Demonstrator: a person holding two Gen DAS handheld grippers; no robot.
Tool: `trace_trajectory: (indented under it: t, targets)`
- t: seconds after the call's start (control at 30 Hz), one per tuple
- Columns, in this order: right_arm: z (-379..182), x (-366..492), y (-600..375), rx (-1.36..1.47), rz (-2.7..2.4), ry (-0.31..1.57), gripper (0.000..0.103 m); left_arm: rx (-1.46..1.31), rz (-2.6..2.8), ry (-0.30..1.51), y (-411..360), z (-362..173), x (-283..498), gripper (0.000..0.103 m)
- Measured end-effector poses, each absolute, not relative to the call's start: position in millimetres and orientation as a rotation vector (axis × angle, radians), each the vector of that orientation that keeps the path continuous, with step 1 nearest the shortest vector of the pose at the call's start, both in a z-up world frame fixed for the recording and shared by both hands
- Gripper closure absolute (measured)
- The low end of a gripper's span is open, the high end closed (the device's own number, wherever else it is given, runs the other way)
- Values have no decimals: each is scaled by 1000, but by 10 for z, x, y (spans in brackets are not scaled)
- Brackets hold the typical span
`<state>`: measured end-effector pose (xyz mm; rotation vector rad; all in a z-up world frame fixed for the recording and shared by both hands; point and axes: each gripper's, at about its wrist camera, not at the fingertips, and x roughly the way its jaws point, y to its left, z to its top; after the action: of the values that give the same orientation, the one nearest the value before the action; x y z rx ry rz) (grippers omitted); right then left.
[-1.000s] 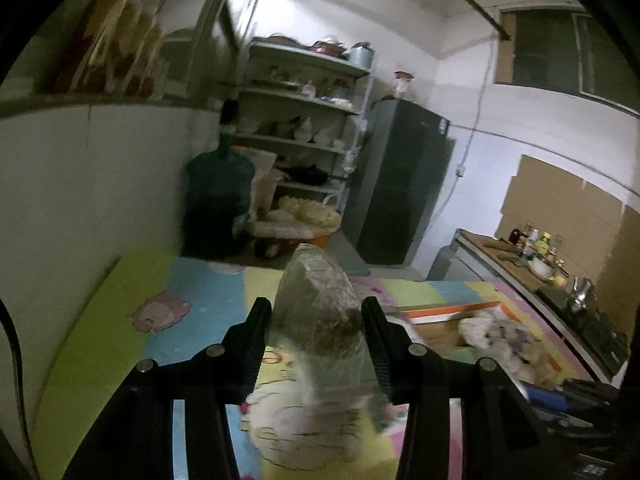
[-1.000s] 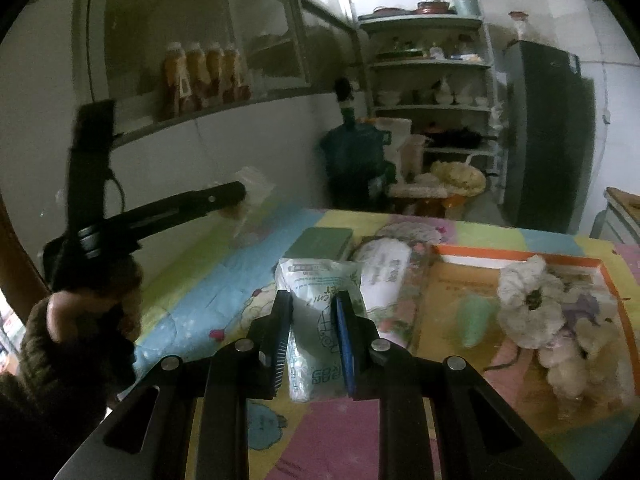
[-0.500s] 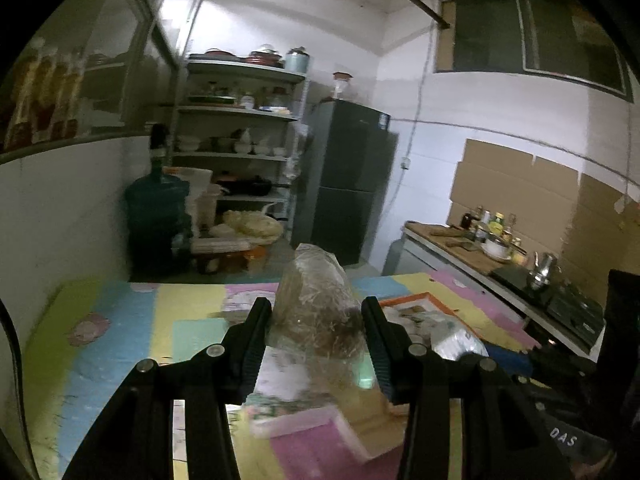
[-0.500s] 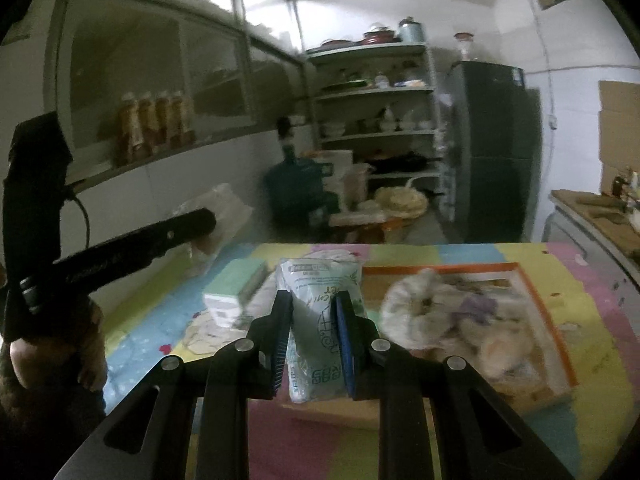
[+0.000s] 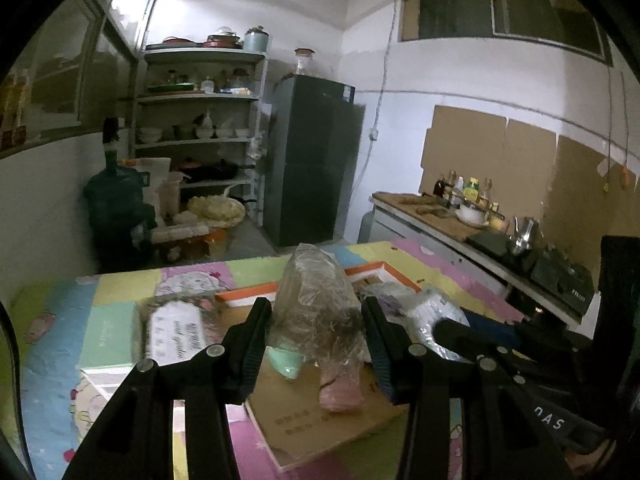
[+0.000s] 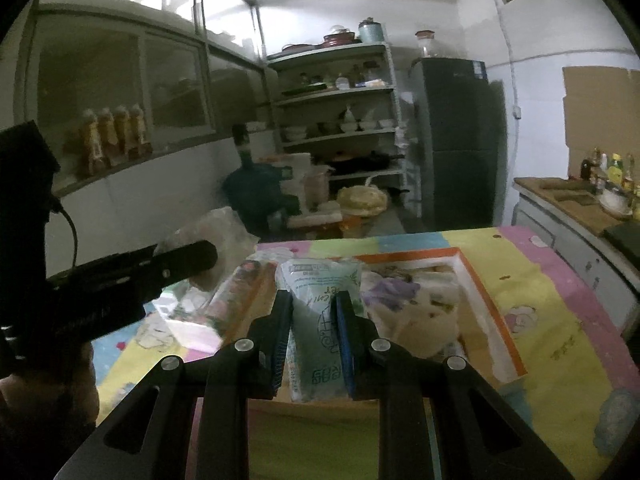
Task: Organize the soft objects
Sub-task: 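Lift and carry the wipes pack and plastic bag over the cardboard box, then lower the plastic bag with the left gripper while the right lowers the wipes pack into the box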
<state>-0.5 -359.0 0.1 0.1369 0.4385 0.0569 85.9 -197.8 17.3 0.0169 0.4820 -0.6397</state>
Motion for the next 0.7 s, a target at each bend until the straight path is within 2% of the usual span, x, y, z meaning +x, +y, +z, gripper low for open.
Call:
trace_trajectory:
  t: [0.7]
  targets:
    - [-461, 402, -3800, 222, 88, 521, 80, 113, -603, 599, -2437, -370, 1024, 56]
